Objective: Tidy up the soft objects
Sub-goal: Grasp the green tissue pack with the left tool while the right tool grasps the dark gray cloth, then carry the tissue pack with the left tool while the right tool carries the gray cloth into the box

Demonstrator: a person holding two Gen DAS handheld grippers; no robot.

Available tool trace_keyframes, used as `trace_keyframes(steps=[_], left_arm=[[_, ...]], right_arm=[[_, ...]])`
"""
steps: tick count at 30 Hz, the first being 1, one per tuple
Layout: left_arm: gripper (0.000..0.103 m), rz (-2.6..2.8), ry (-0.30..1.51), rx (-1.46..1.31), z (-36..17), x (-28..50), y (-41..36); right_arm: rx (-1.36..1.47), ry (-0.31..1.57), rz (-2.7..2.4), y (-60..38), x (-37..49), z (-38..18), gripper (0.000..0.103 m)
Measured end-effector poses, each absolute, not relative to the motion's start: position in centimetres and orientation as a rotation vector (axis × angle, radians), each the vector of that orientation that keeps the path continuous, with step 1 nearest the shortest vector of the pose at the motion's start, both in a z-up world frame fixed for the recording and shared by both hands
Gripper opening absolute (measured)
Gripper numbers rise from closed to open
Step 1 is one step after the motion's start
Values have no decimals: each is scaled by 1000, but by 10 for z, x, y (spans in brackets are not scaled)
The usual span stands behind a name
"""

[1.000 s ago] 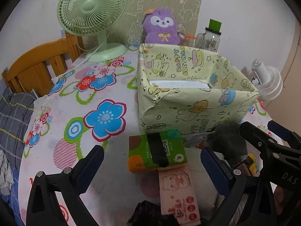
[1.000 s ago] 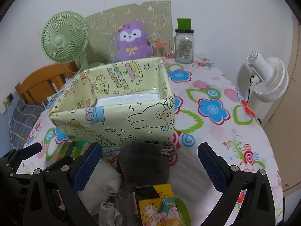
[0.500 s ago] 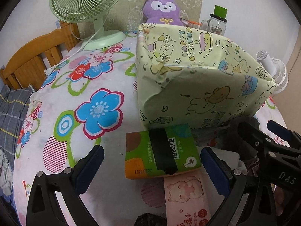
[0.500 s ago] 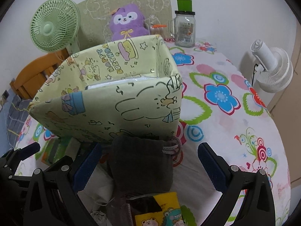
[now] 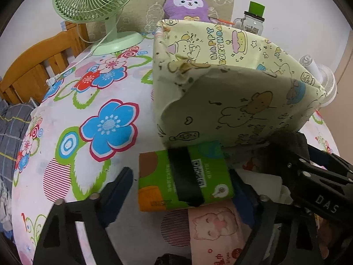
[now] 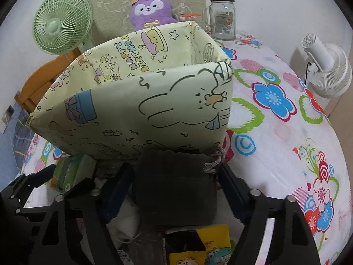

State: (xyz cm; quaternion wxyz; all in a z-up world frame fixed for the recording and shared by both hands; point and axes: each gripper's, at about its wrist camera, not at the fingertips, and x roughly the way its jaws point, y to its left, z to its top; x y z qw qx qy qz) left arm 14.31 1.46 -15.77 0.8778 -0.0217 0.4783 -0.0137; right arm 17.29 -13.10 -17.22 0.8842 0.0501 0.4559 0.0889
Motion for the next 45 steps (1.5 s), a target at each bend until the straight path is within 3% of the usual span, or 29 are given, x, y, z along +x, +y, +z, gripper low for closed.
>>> trace_keyframes(steps=[6, 13, 45], left_arm=[[76, -46, 987, -80, -156, 142, 15], [76, -52, 962, -90, -150, 137, 14], [76, -90, 800, -56, -90, 89, -5]], right_arm=[[89, 934, 197, -127, 168, -168, 50], [116, 923, 208, -130, 164, -163, 41], [113, 751, 217, -139, 110, -98, 37]])
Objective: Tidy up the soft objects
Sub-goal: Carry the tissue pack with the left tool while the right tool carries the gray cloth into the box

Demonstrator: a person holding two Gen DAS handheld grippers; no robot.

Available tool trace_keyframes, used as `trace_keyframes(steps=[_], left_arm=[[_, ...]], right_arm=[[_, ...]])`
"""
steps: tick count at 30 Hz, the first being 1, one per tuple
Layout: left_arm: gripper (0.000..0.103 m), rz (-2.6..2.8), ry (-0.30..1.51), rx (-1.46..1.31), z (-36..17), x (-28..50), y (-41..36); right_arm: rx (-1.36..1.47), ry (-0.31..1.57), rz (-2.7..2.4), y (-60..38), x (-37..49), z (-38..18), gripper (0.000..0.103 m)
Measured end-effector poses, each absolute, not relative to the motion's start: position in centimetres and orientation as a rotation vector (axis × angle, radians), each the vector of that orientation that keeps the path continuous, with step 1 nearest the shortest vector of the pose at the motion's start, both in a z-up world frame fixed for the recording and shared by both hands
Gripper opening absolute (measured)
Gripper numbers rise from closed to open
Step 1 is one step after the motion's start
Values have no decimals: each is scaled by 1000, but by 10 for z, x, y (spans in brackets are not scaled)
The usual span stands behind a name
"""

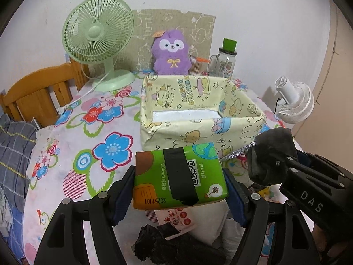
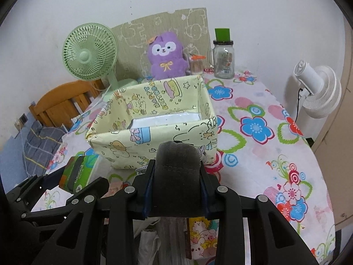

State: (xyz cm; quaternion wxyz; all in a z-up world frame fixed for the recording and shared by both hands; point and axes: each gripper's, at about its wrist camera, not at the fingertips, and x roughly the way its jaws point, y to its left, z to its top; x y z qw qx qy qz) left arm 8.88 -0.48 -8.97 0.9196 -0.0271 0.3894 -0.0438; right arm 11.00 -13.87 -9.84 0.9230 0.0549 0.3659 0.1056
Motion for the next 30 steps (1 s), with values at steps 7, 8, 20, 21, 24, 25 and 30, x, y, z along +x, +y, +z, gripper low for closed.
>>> trace_keyframes(steps=[7, 8, 20, 21, 24, 25, 30], left_arm=[[76, -92, 753, -48, -71, 76, -8], [76, -91, 745, -47, -68, 73, -9], [76, -76, 701, -39, -45, 64, -12], [76, -75, 699, -35, -43, 63, -12], [76, -72, 698, -33, -39, 63, -13], [76, -71, 698, -33, -38, 64, -13], [76, -73, 686, -27, -31, 63, -14]], right_arm=[[98, 709, 216, -141, 96, -81, 37], [97, 706, 217, -141, 95, -79, 37], [68, 672, 223, -143, 83, -57, 37], [67, 670, 223, -143, 82, -55, 37], [64, 667, 222, -143, 80, -52, 37], [63, 666, 221, -143, 80, -50, 37], [56, 655, 216, -144, 79, -42, 37]])
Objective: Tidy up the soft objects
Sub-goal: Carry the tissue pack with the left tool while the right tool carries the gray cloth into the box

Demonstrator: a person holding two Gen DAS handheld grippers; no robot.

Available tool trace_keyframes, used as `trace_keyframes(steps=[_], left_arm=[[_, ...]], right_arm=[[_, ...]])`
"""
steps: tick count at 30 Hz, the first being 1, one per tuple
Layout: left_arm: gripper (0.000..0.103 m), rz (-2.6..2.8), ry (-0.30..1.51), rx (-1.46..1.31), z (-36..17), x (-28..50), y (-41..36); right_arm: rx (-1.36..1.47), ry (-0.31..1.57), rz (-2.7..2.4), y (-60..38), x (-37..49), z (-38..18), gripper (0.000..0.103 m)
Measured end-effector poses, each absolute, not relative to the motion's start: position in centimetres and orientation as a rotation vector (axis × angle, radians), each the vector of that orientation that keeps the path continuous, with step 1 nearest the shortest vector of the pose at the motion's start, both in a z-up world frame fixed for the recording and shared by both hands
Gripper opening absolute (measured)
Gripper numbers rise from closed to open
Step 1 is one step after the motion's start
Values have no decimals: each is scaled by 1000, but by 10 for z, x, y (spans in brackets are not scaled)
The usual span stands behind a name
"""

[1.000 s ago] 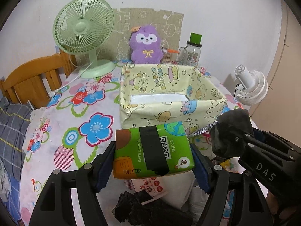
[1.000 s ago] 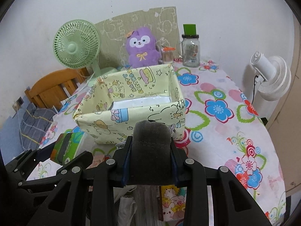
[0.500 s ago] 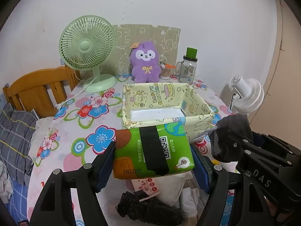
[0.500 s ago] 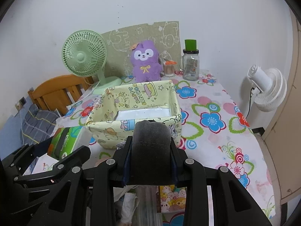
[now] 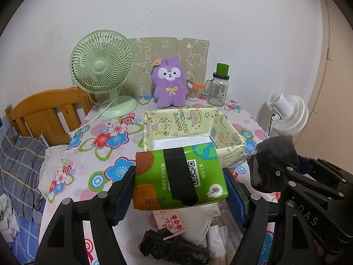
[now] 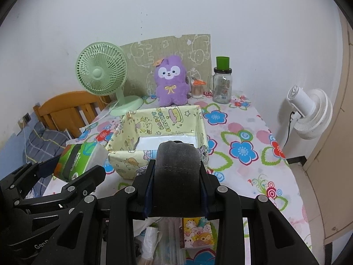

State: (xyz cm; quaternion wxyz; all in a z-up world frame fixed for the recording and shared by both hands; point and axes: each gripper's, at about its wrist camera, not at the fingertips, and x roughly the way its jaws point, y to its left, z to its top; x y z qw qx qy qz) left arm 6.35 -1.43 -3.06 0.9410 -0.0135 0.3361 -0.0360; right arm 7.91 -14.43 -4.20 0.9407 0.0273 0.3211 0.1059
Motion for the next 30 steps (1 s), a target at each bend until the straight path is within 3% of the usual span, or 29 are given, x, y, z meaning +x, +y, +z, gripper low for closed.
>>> trace_keyframes(steps=[30], left_arm=[[76, -67, 672, 3, -10, 113, -16]], right_arm=[[46, 612, 226, -147, 132, -19, 37]])
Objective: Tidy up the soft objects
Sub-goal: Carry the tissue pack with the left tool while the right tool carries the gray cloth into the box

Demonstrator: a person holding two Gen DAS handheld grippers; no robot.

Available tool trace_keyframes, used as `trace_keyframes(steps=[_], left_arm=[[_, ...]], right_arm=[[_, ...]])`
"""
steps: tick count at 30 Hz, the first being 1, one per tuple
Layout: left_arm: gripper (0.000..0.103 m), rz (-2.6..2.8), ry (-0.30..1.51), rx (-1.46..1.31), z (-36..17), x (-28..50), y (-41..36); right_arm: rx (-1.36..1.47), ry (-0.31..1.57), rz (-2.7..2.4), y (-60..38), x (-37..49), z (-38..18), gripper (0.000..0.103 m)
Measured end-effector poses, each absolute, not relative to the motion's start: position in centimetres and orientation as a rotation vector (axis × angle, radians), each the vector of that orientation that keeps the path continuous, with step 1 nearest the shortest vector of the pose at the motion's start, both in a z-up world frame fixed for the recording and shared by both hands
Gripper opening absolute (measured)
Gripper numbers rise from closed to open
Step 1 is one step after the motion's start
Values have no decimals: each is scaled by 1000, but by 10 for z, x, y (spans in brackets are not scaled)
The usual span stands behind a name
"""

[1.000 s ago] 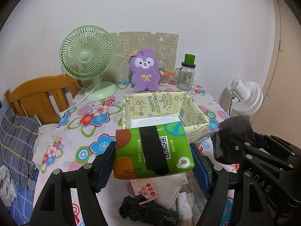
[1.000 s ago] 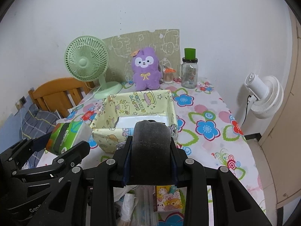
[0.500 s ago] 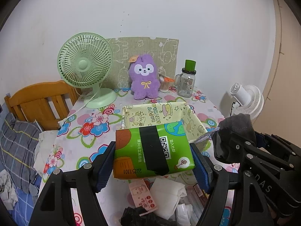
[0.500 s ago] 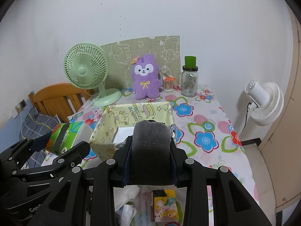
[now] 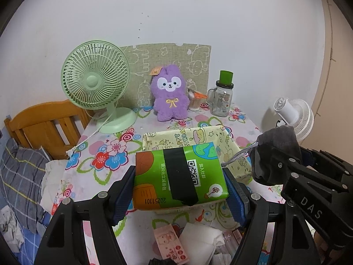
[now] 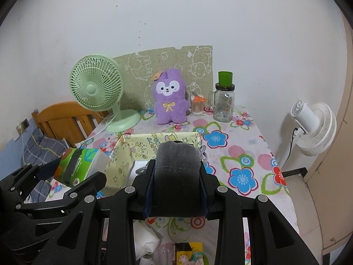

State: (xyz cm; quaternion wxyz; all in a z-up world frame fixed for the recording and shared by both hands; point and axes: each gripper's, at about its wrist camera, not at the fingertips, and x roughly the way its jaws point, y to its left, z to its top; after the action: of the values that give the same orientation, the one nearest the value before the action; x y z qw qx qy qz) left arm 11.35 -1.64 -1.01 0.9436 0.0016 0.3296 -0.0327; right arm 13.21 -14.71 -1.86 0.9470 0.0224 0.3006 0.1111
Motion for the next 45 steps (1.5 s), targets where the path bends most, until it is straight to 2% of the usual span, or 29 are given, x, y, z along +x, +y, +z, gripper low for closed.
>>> trace_keyframes(steps=[19, 45], left_arm=[[76, -72, 739, -12, -31, 165, -9], [77, -84, 849, -8, -74, 206, -8]], right_arm=[[43, 649, 228, -140, 184, -29, 37], [76, 769, 253, -120, 234, -73, 37]])
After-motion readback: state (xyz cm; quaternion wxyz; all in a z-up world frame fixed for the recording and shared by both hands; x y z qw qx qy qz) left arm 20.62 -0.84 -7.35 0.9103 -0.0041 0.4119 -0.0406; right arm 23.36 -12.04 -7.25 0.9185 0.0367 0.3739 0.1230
